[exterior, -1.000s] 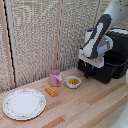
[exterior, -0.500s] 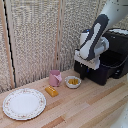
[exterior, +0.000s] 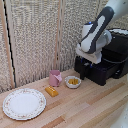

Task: Carefully navigate your gripper to the air fryer's handle. Confidently seize the handle using your gripper. Gradually bring the handle toward yourself to access the air fryer.

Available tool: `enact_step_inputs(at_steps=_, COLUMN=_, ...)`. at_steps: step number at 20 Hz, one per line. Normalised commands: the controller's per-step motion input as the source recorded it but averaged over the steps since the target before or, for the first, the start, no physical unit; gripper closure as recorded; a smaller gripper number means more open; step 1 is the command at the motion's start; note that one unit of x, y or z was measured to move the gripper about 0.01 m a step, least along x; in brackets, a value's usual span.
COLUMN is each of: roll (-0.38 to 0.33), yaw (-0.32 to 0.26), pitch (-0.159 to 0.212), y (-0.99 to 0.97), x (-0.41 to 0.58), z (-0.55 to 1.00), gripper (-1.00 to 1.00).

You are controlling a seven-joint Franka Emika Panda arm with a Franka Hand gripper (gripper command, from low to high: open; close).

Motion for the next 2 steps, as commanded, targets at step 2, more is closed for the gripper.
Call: enact_step_inputs(at_steps=2, roll=0.01, yaw=-0.041, pitch=0.044, y=0.0, x=0.177, z=0.75, gripper=-1.0)
